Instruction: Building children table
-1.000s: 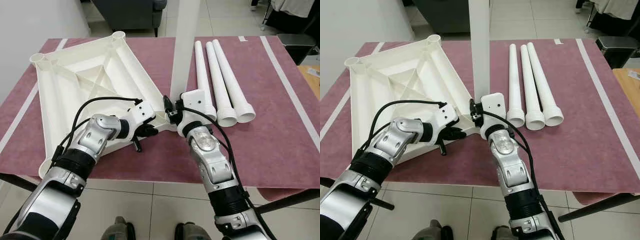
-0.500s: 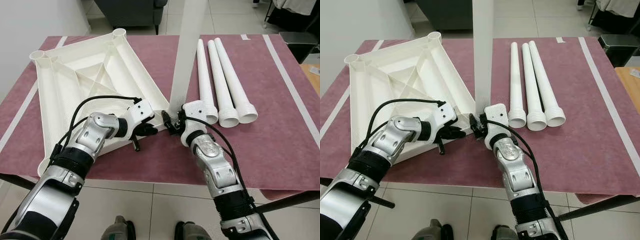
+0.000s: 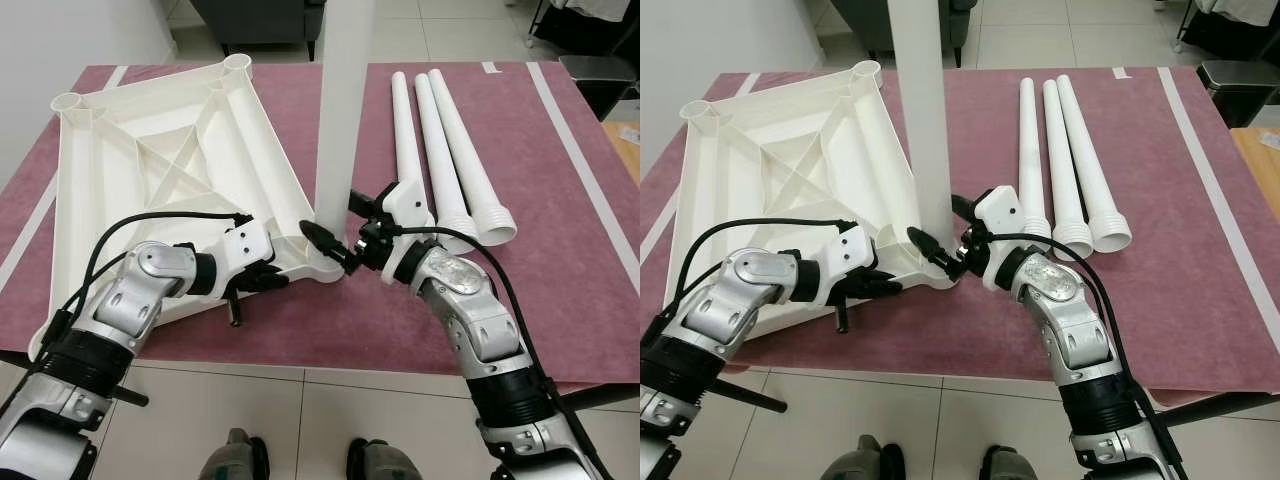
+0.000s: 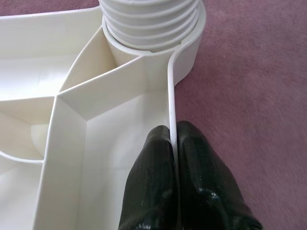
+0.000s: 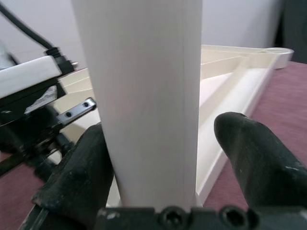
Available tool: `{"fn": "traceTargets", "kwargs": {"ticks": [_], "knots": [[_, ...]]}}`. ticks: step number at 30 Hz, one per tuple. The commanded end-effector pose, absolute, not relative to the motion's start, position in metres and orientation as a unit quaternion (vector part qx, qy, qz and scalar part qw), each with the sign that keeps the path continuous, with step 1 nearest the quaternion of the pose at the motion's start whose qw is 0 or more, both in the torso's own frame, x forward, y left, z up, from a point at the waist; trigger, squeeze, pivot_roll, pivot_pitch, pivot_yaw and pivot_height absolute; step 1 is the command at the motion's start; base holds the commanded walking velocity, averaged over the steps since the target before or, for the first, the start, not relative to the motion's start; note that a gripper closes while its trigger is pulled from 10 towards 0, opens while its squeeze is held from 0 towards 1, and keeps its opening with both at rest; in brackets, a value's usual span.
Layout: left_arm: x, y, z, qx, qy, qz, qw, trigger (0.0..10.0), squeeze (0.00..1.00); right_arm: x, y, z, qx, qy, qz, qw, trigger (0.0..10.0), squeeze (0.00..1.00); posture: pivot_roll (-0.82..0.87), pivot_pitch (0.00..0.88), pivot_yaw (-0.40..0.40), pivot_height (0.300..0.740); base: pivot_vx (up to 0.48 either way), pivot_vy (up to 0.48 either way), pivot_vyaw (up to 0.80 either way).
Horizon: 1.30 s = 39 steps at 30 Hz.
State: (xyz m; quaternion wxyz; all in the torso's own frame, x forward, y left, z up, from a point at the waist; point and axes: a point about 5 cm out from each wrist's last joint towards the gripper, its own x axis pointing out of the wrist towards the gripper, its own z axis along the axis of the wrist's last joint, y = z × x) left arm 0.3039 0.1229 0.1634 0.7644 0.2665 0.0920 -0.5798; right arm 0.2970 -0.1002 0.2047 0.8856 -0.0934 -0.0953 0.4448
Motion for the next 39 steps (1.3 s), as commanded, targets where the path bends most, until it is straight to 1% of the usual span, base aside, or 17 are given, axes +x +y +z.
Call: {"fn": "traceTargets", "kwargs": {"ticks": [1, 5, 6, 7, 13, 17, 21, 22, 25, 27, 29, 30, 32, 34, 36, 37, 39], "knots": [[0.297, 0.126, 0.175, 0.275, 0.08, -0.613, 0.737, 0.0, 0.0, 0.291, -0.093, 0.201, -0.093, -0.083, 0.485, 0.866, 10.0, 0.0, 0.02, 0.133, 0.096, 0.74, 0.0, 0.0, 0.0], [0.293, 0.129, 0.176, 0.276, 0.082, -0.612, 0.736, 0.0, 0.0, 0.288, -0.091, 0.199, -0.093, -0.078, 0.505, 0.855, 10.0, 0.0, 0.03, 0.132, 0.092, 0.74, 0.0, 0.0, 0.0], [0.291, 0.13, 0.176, 0.276, 0.083, -0.611, 0.737, 0.0, 0.0, 0.288, -0.09, 0.198, -0.09, -0.077, 0.513, 0.85, 4.8, 0.0, 0.03, 0.13, 0.089, 0.74, 0.0, 0.0, 0.0], [0.29, 0.13, 0.176, 0.275, 0.083, -0.609, 0.739, 0.0, 0.0, 0.287, -0.09, 0.198, -0.088, -0.076, 0.52, 0.846, 0.0, 0.0, 0.03, 0.129, 0.088, 0.74, 0.0, 0.0, 0.0], [0.289, 0.128, 0.176, 0.269, 0.081, -0.608, 0.743, 0.0, 0.0, 0.286, -0.089, 0.195, -0.081, -0.071, 0.526, 0.844, 0.0, 0.0, 0.03, 0.127, 0.087, 0.74, 0.0, 0.0, 0.0], [0.294, 0.121, 0.177, 0.258, 0.074, -0.601, 0.753, 0.0, 0.0, 0.289, -0.092, 0.186, -0.088, -0.054, 0.496, 0.862, 0.0, 0.0, 0.02, 0.125, 0.089, 0.74, 0.0, 0.0, 0.0], [0.304, 0.109, 0.18, 0.239, 0.061, -0.586, 0.772, 0.0, 0.0, 0.299, -0.098, 0.167, -0.116, -0.018, 0.407, 0.906, 0.0, 0.0, 0.01, 0.123, 0.088, 0.74, 0.0, 0.0, 0.0], [0.304, 0.109, 0.18, 0.239, 0.061, -0.586, 0.772, 0.0, 0.0, 0.299, -0.098, 0.167, -0.116, -0.018, 0.407, 0.906, 0.0, 0.0, 0.01, 0.123, 0.088, 0.74, 0.0, 0.0, 0.0], [0.316, 0.099, 0.18, 0.229, 0.061, -0.567, 0.789, 0.0, 0.0, 0.308, -0.105, 0.151, -0.122, 0.012, 0.307, 0.944, 0.0, 0.0, 0.01, 0.123, 0.088, 0.74, 0.0, 0.0, 0.0], [0.323, 0.094, 0.181, 0.225, 0.06, -0.557, 0.797, 0.0, 0.0, 0.312, -0.108, 0.142, -0.121, 0.03, 0.252, 0.96, 0.0, 0.0, 0.01, 0.125, 0.088, 0.74, 0.0, 0.0, 0.0], [0.325, 0.092, 0.181, 0.225, 0.06, -0.554, 0.799, 0.0, 0.0, 0.313, -0.11, 0.139, -0.12, 0.038, 0.231, 0.965, 0.0, 0.0, 0.01, 0.125, 0.088, 0.74, 0.0, 0.0, 0.0], [0.329, 0.089, 0.182, 0.222, 0.06, -0.548, 0.804, 0.0, 0.0, 0.315, -0.113, 0.134, -0.118, 0.052, 0.193, 0.973, 0.0, 0.0, 0.01, 0.126, 0.09, 0.74, 0.0, 0.0, 0.0], [0.329, 0.089, 0.182, 0.222, 0.06, -0.548, 0.804, 0.0, 0.0, 0.315, -0.113, 0.134, -0.118, 0.052, 0.193, 0.973, 0.0, 0.0, 0.01, 0.126, 0.09, 0.74, 0.0, 0.0, 0.0], [0.338, 0.083, 0.184, 0.218, 0.061, -0.534, 0.815, 0.0, 0.0, 0.317, -0.116, 0.126, -0.112, 0.073, 0.125, 0.983, 0.0, 0.0, 0.01, 0.128, 0.092, 0.74, 0.0, 0.0, 0.0], [0.338, 0.083, 0.184, 0.218, 0.061, -0.534, 0.815, 0.0, 0.0, 0.317, -0.116, 0.126, -0.112, 0.073, 0.125, 0.983, 0.0, 0.0, 0.01, 0.128, 0.092, 0.74, 0.0, 0.0, 0.0], [0.342, 0.079, 0.184, 0.217, 0.062, -0.527, 0.82, 0.0, 0.0, 0.317, -0.116, 0.122, -0.109, 0.081, 0.094, 0.986, 0.0, 0.0, 0.01, 0.128, 0.092, 0.74, 0.0, 0.0, 0.0], [0.346, 0.075, 0.184, 0.216, 0.063, -0.523, 0.822, 0.0, 0.0, 0.318, -0.11, 0.123, -0.094, 0.073, 0.078, 0.99, 0.0, 0.0, 0.01, 0.131, 0.099, 0.74, 0.0, 0.0, 0.0]]}}
